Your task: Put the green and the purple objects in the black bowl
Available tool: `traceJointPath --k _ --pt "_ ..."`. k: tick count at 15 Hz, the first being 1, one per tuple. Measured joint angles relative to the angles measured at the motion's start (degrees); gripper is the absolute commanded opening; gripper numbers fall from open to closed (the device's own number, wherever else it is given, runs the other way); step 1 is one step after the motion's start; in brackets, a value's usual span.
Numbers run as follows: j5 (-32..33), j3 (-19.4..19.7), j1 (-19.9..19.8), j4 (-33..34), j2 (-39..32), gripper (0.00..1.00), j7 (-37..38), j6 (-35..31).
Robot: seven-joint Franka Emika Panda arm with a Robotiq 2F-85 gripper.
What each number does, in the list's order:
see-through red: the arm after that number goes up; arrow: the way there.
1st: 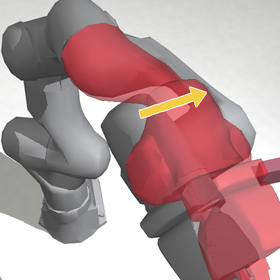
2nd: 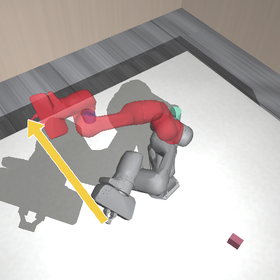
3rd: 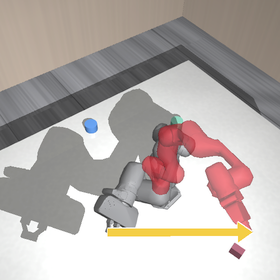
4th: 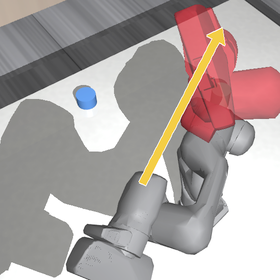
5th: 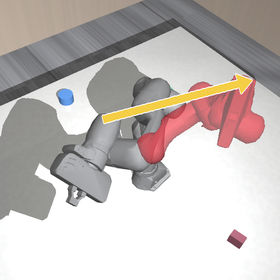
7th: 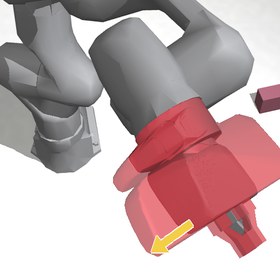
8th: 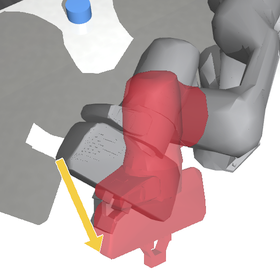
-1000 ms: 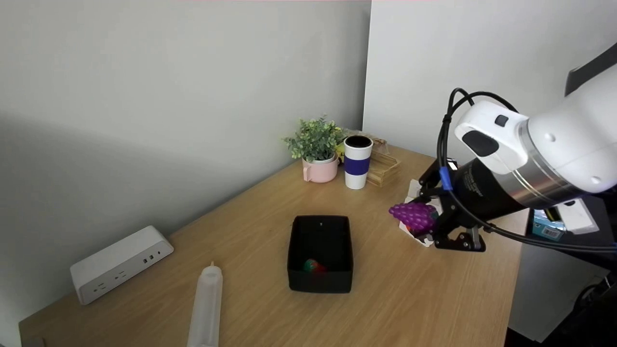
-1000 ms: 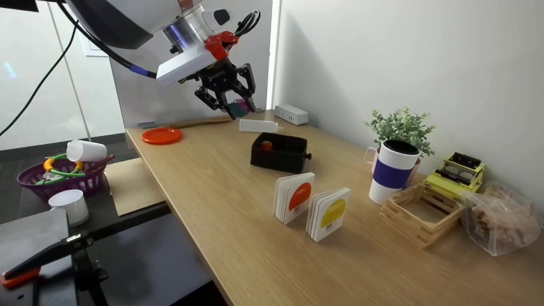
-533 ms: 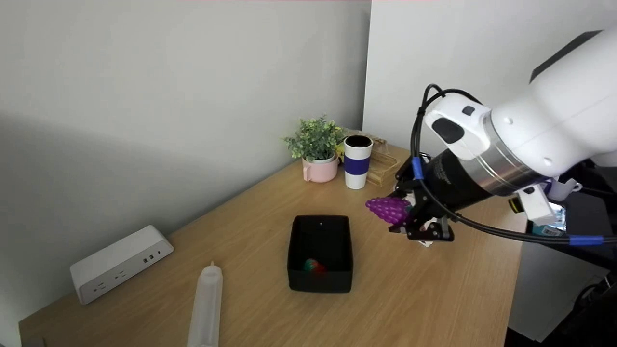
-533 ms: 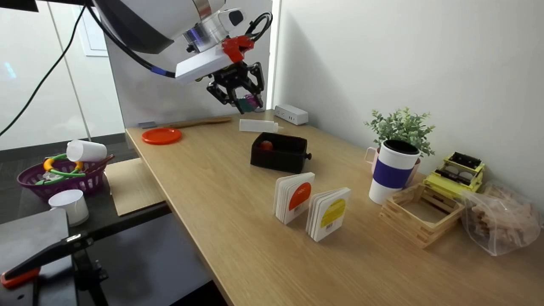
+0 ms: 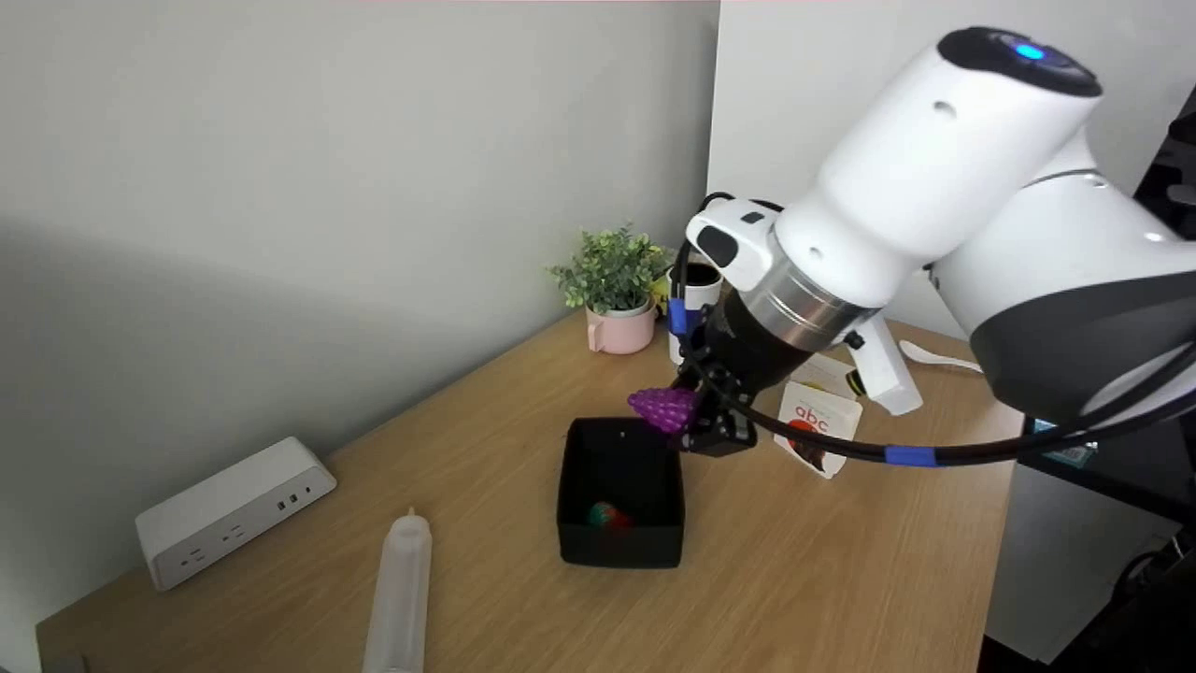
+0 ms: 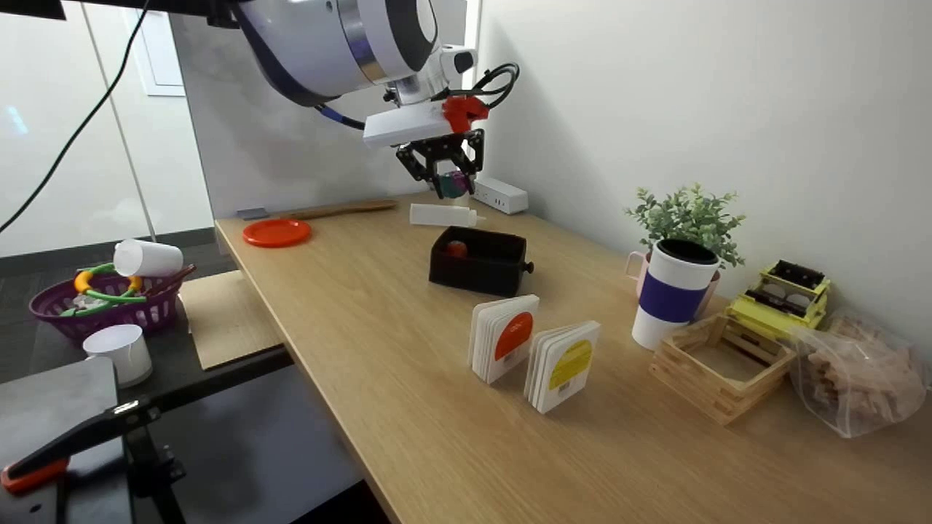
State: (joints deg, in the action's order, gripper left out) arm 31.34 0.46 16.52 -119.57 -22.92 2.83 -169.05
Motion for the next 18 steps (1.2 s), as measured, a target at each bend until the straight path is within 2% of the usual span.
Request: traceJointPath --k 4,11,15,18 --pt "-9.43 -4.87 -2.77 8.19 -5.23 0.27 -8.98 5.32" --pt "-13.17 -4.75 -3.35 19.46 -13.2 0.27 -10.13 16.66" --pt "-15.26 -4.85 -4.24 23.17 -17.34 0.27 -10.39 19.5" --pt "-18.06 -6.4 -5.67 25.76 -21.05 0.27 -13.08 20.81"
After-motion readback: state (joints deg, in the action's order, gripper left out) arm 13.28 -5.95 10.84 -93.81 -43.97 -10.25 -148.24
